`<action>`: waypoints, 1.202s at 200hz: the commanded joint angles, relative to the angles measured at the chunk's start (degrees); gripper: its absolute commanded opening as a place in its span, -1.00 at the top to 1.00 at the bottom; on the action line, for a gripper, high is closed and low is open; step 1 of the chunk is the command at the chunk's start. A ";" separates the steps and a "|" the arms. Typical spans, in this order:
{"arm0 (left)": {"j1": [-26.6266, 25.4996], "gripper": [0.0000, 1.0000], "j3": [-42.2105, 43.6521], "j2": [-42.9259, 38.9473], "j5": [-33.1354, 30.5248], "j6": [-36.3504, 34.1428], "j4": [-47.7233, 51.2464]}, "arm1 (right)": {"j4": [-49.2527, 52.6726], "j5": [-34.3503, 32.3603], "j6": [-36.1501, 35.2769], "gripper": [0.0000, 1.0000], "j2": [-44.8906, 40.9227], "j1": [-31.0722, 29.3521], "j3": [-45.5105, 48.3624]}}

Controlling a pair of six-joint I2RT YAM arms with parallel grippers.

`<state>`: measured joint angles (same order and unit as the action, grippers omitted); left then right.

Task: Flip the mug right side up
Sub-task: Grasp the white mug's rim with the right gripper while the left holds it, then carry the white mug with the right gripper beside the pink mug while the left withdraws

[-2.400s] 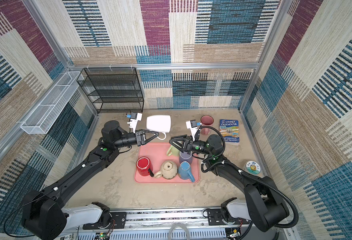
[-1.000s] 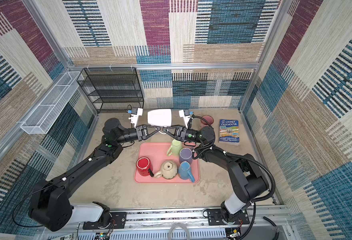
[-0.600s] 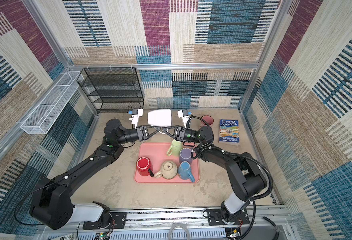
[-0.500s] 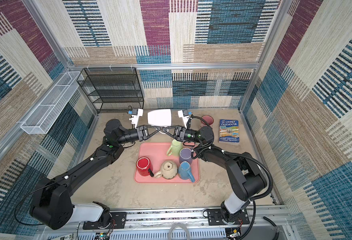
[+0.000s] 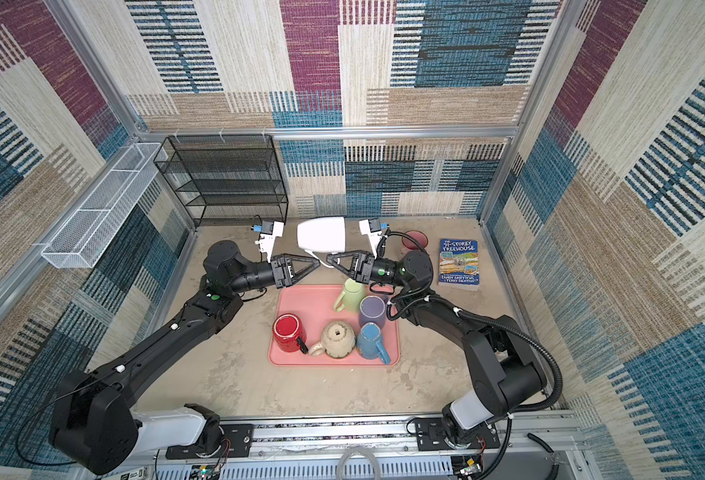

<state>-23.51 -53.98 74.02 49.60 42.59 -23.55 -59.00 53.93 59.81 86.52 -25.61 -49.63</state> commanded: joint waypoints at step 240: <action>0.57 -0.98 -14.20 -12.04 -59.25 -17.26 68.53 | 81.54 -39.22 -42.81 1.00 -2.44 3.78 -24.60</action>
<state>-23.05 -67.09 61.82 0.10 21.98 38.41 21.17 19.70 19.14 82.46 -22.63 -71.72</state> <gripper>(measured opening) 0.990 0.153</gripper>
